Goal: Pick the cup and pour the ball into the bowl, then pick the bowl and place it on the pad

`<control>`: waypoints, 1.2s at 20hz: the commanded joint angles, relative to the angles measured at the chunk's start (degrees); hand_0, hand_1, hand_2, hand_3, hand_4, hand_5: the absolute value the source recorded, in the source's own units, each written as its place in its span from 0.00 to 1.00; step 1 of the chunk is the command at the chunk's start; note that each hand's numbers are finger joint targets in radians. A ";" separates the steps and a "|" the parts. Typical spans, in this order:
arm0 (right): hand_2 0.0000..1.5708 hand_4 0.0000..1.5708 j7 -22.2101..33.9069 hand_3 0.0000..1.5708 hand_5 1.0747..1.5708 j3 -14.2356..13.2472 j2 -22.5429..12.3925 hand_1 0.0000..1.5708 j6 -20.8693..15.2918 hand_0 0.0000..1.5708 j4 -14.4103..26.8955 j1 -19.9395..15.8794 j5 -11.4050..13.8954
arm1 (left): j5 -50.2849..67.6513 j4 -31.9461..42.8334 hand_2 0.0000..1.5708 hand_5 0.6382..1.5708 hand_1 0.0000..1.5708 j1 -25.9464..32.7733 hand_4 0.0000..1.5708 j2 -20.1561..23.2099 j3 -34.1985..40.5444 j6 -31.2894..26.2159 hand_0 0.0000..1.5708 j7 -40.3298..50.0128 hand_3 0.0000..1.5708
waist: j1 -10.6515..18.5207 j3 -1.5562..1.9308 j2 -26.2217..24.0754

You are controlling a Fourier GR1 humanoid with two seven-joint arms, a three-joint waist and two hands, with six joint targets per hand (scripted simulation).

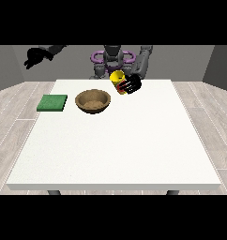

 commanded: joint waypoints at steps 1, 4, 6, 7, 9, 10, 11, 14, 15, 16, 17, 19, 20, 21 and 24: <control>0.22 0.34 2.77 0.43 1.00 -0.31 -1.40 0.00 0.42 0.00 -1.93 -3.56 -1.36 | -1.45 1.99 1.00 0.66 0.87 -3.86 0.88 3.94 1.57 0.51 0.87 0.45 1.00 | -2.11 -0.05 3.24; 0.22 0.34 -0.59 0.44 1.00 1.50 0.49 0.00 2.17 0.00 -1.53 -1.14 -0.61 | -8.53 4.62 1.00 0.67 0.89 -5.63 0.95 3.41 -2.85 7.55 0.89 6.62 1.00 | -4.19 0.02 1.87; 0.23 0.35 2.23 0.42 1.00 0.92 -0.67 0.00 1.71 0.00 0.17 -4.55 -1.10 | -13.92 7.02 1.00 0.63 0.93 -10.04 0.95 5.42 -5.75 10.39 0.93 11.98 1.00 | -4.50 0.07 2.23; 0.22 0.34 1.60 0.43 0.99 2.27 0.74 0.00 -0.27 0.00 -0.30 -4.72 0.70 | -17.18 7.95 1.00 0.64 0.94 -8.06 0.97 3.29 -8.28 14.59 0.94 11.30 1.00 | -3.41 0.06 2.04; 0.22 0.34 2.02 0.42 0.99 2.92 1.80 0.00 -0.02 0.00 0.74 -4.02 0.67 | -21.14 10.72 1.00 0.70 0.95 -10.16 0.95 1.92 -10.85 15.62 0.95 17.64 1.00 | -4.33 0.08 -0.47; 0.22 0.34 0.10 0.43 0.99 2.81 1.32 0.00 1.39 0.00 0.77 -3.36 0.54 | -22.47 11.78 1.00 0.72 0.95 -11.83 0.94 3.24 -10.67 16.90 0.95 19.98 1.00 | -5.35 0.07 0.70; 0.22 0.34 1.49 0.43 0.99 1.72 0.63 0.00 -0.15 0.00 2.65 -5.31 0.56 | -25.00 12.30 1.00 0.71 0.96 -12.22 0.95 2.24 -12.94 16.95 0.96 20.98 1.00 | -2.81 0.08 0.41; 0.23 0.35 0.00 0.43 0.99 2.33 0.74 0.00 1.70 0.00 3.46 -3.00 0.72 | -31.10 16.05 1.00 0.75 0.98 -14.03 0.95 2.98 -16.30 18.51 0.98 26.90 1.00 | -4.08 0.09 -1.97; 0.23 0.34 -0.60 0.42 0.99 3.09 2.12 0.00 -0.66 0.00 4.31 -4.61 2.16 | -33.83 17.06 1.00 0.76 0.99 -17.51 0.96 2.09 -17.88 18.96 0.99 30.49 1.00 | -2.91 0.11 -1.40; 0.22 0.35 -0.85 0.42 0.99 2.14 -0.01 0.00 1.10 0.00 5.67 -3.52 1.87 | -36.49 18.27 1.00 0.78 1.00 -17.70 0.95 2.95 -19.72 19.36 1.00 31.87 1.00 | -2.78 0.16 -2.59; 0.23 0.35 0.36 0.42 0.99 2.38 1.24 0.00 -1.93 0.00 5.33 -6.50 2.49 | -39.08 19.62 1.00 0.83 0.99 -19.62 0.89 3.08 -21.20 20.24 0.99 33.62 1.00 | -2.08 0.13 -1.31; 0.24 0.36 -1.23 0.40 0.99 2.70 1.21 0.00 0.84 0.00 7.00 -2.73 2.20 | -43.68 22.33 1.00 0.93 1.00 -19.12 0.73 2.34 -24.67 19.65 1.00 37.36 1.00 | -2.16 0.16 -4.13; 0.24 0.36 -0.60 0.41 0.99 2.33 0.82 0.00 -0.04 0.00 7.02 -5.05 2.20 | -45.29 22.96 1.00 0.95 1.00 -21.91 0.71 1.89 -25.59 18.06 1.00 39.45 1.00 | -2.33 0.11 -3.55; 0.25 0.36 -0.95 0.42 0.99 2.12 0.62 0.00 0.55 0.00 6.20 -7.03 1.47 | -47.64 24.29 1.00 0.94 1.00 -21.56 0.72 1.08 -26.99 20.27 1.00 41.52 1.00 | -3.22 0.08 -0.75; 0.21 0.36 0.15 0.40 0.99 3.00 1.44 0.00 0.20 0.00 7.85 -6.45 2.21 | -52.10 25.46 1.00 0.92 0.99 -23.33 0.74 -2.59 -30.33 16.77 0.99 47.08 1.00 | -2.95 0.02 -2.78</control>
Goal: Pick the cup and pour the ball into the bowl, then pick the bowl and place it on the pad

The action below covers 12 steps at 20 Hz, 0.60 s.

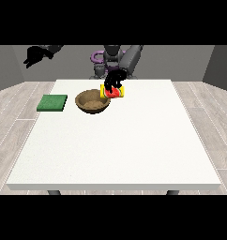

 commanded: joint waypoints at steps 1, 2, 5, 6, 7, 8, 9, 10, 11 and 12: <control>0.21 0.36 -1.68 0.39 0.99 0.94 1.64 0.00 -0.60 0.00 0.69 0.13 0.79 | -8.19 3.11 1.00 0.89 0.98 -1.43 0.77 -3.36 -6.08 -1.45 0.98 8.45 1.00 | -1.81 -0.06 -0.04; 0.22 0.36 0.83 0.38 0.99 0.80 0.91 0.00 -0.23 0.00 0.65 -2.85 0.07 | -10.04 2.89 1.00 0.85 0.97 0.03 0.79 -3.40 -8.19 -1.21 0.97 9.56 1.00 | -2.37 -0.08 0.36; 0.22 0.36 0.54 0.39 0.99 2.38 2.02 0.00 -0.08 0.00 1.71 -4.71 1.07 | -14.97 1.90 1.00 0.65 0.96 0.53 0.93 -3.47 -13.53 -6.21 0.96 13.78 1.00 | -4.42 -0.07 0.57; 0.22 0.37 -0.16 0.40 0.99 2.57 3.05 0.00 0.71 0.00 1.23 -3.01 0.44 | -15.55 2.71 1.00 0.60 0.96 0.13 0.95 -3.49 -13.62 -8.15 0.96 13.97 1.00 | -5.22 -0.08 0.01; 0.23 0.36 -1.25 0.40 0.99 1.25 0.65 0.00 1.43 0.00 2.82 -3.89 0.47 | -17.18 1.08 1.00 0.59 0.97 1.21 0.96 -3.49 -15.24 -8.12 0.97 14.37 1.00 | -3.13 -0.08 1.48; 0.22 0.37 -1.26 0.40 0.99 2.37 2.65 0.00 -0.31 0.00 3.02 -3.25 1.53 | -18.64 -0.08 1.00 0.57 0.97 1.10 0.96 -3.49 -16.63 -9.67 0.97 15.76 1.00 | -3.48 -0.09 0.31; 0.22 0.37 0.41 0.39 0.99 1.27 0.45 0.00 2.40 0.00 3.99 -4.57 -0.08 | -19.80 -0.55 1.00 0.58 0.97 1.02 0.96 -3.50 -17.76 -12.09 0.97 17.36 1.00 | -4.37 -0.08 0.11; 0.22 0.37 -2.01 0.41 0.99 0.71 1.91 0.00 0.28 0.00 5.93 -4.54 0.43 | -20.80 -4.06 1.00 0.57 0.97 1.35 0.96 -3.50 -19.64 -15.21 0.97 17.67 1.00 | -2.93 -0.05 -0.31; 0.22 0.37 -2.91 0.39 0.99 1.19 1.83 0.00 0.71 0.00 4.43 -3.57 0.72 | -21.43 -2.18 1.00 0.57 0.97 -0.65 0.96 -3.51 -18.57 -14.62 0.97 17.50 1.00 | -2.93 -0.10 1.20; 0.22 0.37 -3.75 0.39 0.99 0.80 1.79 0.00 1.14 0.00 6.14 -3.29 0.56 | -23.32 -4.68 1.00 0.58 0.97 1.10 0.95 -3.52 -21.01 -16.72 0.97 20.40 1.00 | -2.72 -0.08 0.37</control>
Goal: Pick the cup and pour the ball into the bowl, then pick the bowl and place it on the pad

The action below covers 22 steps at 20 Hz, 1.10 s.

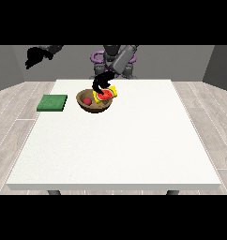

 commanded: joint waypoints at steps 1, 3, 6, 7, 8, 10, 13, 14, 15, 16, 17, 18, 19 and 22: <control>0.22 0.36 -1.72 0.41 0.99 -0.69 -0.14 0.00 -0.49 0.00 2.69 -1.69 0.22 | -4.35 -5.16 1.00 0.61 0.97 -2.05 0.94 -0.37 -3.79 -7.60 0.97 4.17 1.00 | 0.60 -0.04 0.78; 0.23 0.37 -0.31 0.41 0.99 -0.06 0.15 0.00 -1.06 0.00 0.98 -2.18 0.38 | -4.90 -5.24 1.00 0.61 0.97 -1.02 0.94 -0.38 -3.22 -9.21 0.97 4.81 1.00 | -0.70 -0.07 0.84; 0.24 0.37 -1.91 0.42 0.99 0.83 2.55 0.00 -1.90 0.00 2.01 -1.24 0.90 | -5.21 -10.50 1.00 0.63 0.97 -0.20 0.94 -0.39 -3.95 -13.61 0.97 5.12 1.00 | -0.46 -0.07 -0.02; 0.23 0.37 -3.31 0.41 0.99 -0.95 -0.03 0.00 -1.51 0.00 2.82 1.67 0.81 | -6.28 -8.52 1.00 0.64 0.98 -0.56 0.93 -0.39 -2.80 -11.09 0.98 1.87 1.00 | 2.98 -0.07 -0.58; 0.23 0.37 -1.05 0.40 0.99 -0.87 1.49 0.00 -3.20 0.00 2.05 1.38 0.32 | -6.24 -8.20 1.00 0.63 0.98 -0.89 0.93 -0.39 -2.23 -11.36 0.98 0.91 1.00 | 2.54 -0.08 -1.95; 0.23 0.37 -1.55 0.40 0.99 -0.87 0.27 0.00 -2.46 0.00 3.38 0.12 0.76 | -6.47 -13.62 1.00 0.61 0.97 0.04 0.95 -0.39 -3.29 -15.44 0.97 2.31 1.00 | 2.40 -0.07 -1.40; 0.23 0.37 -1.19 0.40 0.99 -2.66 -3.51 0.00 0.40 0.00 4.05 1.45 -0.43 | -3.75 -13.67 1.00 0.59 0.98 -2.25 0.96 0.54 1.45 -14.44 0.98 -2.36 1.00 | 3.94 -0.08 -1.48; 0.23 0.37 -2.43 0.40 0.99 -0.79 1.05 0.00 -1.97 0.00 2.43 3.80 0.40 | -2.11 -13.80 1.00 0.58 0.97 -1.15 0.96 -0.21 3.06 -14.51 0.97 -2.37 1.00 | 2.85 -0.09 -3.31; 0.21 0.37 -3.68 0.38 0.99 -3.02 -1.03 0.00 -2.79 0.00 5.09 4.26 0.24 | -0.59 -17.13 1.00 0.54 0.97 -0.77 0.98 -0.38 3.75 -13.55 0.97 -2.94 1.00 | 7.27 -0.07 -4.08; 0.22 0.37 -3.03 0.38 0.98 -3.52 -2.18 0.00 -2.53 0.00 5.24 5.18 0.14 | 1.62 -18.37 1.00 0.60 0.95 -0.24 0.96 1.95 5.79 -10.95 0.95 -4.69 1.00 | 7.94 -0.09 -4.90; 0.22 0.36 -4.78 0.42 0.99 -4.08 -3.00 0.00 -2.06 0.00 5.65 4.75 0.07 | 2.50 -19.79 1.00 0.65 0.95 -2.49 0.94 1.99 7.54 -10.13 0.95 -4.36 1.00 | 8.18 -0.08 -2.67; 0.23 0.36 -2.87 0.41 0.99 -4.45 -3.41 0.00 -2.89 0.00 5.96 3.99 -0.07 | 4.46 -20.54 1.00 0.73 0.94 -2.15 0.90 2.85 9.29 -10.20 0.94 -5.38 1.00 | 9.76 -0.10 -3.79; 0.23 0.36 -2.89 0.41 0.99 -3.25 -1.62 0.00 -2.95 0.00 4.81 5.85 0.27 | 7.27 -21.30 1.00 0.78 0.94 -1.35 0.87 4.72 11.78 -8.56 0.94 -7.19 1.00 | 8.69 -0.13 -5.88; 0.29 0.36 -3.38 0.38 0.99 -3.87 -1.72 0.00 -4.82 0.00 5.22 7.60 0.79 | 12.75 -24.86 1.00 0.85 0.94 1.60 0.82 7.21 16.31 -5.39 0.94 -10.33 1.00 | 12.09 -0.17 -7.35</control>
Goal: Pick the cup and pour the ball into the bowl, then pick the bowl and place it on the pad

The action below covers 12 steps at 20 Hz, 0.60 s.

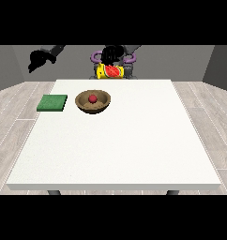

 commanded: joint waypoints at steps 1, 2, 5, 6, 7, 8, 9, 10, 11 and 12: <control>0.30 0.36 -0.74 0.40 0.99 -1.34 -0.48 0.00 -1.63 0.00 0.99 2.68 0.06 | 8.80 -5.23 1.00 0.91 0.97 1.79 0.76 5.24 8.07 4.13 0.97 -5.19 1.00 | 4.84 -0.05 -1.47; 0.30 0.37 -2.78 0.39 0.99 -1.12 0.99 0.00 -2.17 0.00 0.18 3.81 0.10 | 10.12 -5.71 1.00 0.93 1.00 3.50 0.73 6.16 9.28 5.93 1.00 -6.36 1.00 | 4.26 -0.04 -0.36; 0.30 0.37 -1.28 0.42 0.99 -0.94 0.87 0.00 -2.84 0.00 -1.09 2.45 0.04 | 18.98 -7.94 1.00 0.87 0.98 7.01 0.81 8.12 14.82 6.29 0.98 -12.65 1.00 | 5.42 -0.09 0.99; 0.31 0.37 0.22 0.42 0.99 -0.33 1.51 0.00 -3.46 0.00 -1.91 1.23 0.14 | 22.17 -8.40 1.00 0.87 0.97 7.24 0.84 8.76 16.68 5.07 0.97 -15.23 1.00 | 5.19 -0.11 1.24; 0.31 0.37 0.87 0.46 0.99 0.40 2.92 0.00 -4.85 0.00 -3.06 0.39 0.47 | 24.57 -8.58 1.00 0.85 0.98 8.49 0.86 9.09 18.09 4.95 0.98 -17.23 1.00 | 4.96 -0.13 1.58; 0.32 0.38 -0.84 0.46 1.00 -0.28 3.32 0.00 -6.09 0.00 -2.03 1.04 0.64 | 26.17 -10.68 1.00 0.81 0.96 10.68 0.88 7.01 17.77 5.51 0.96 -19.07 1.00 | 7.34 -0.09 2.69; 0.33 0.38 0.15 0.45 1.00 0.98 5.58 0.00 -5.99 0.00 -3.94 -1.19 0.10 | 28.81 -9.70 1.00 0.80 0.90 8.82 0.89 8.09 20.41 4.07 0.90 -20.04 1.00 | 5.02 -0.11 4.54; 0.37 0.37 1.99 0.45 1.00 1.30 5.27 0.00 -6.28 0.00 -3.97 -1.32 0.42 | 34.72 -11.57 1.00 0.75 0.79 10.84 0.90 6.01 22.47 1.97 0.79 -22.65 1.00 | 6.29 -0.29 3.44; 0.36 0.38 1.51 0.43 1.00 1.70 5.70 0.00 -5.29 0.00 -4.31 -1.60 0.14 | 39.18 -11.90 0.93 0.70 0.64 10.21 0.88 3.79 23.94 -2.70 0.64 -23.26 0.95 | 5.16 -0.36 4.37; 0.35 0.39 -0.13 0.41 1.00 0.75 5.56 0.00 -5.36 0.00 -3.77 -1.54 -0.34 | 44.90 -14.38 0.71 0.68 0.60 9.56 0.92 0.12 27.71 -2.87 0.60 -22.28 0.65 | 6.09 -0.70 6.15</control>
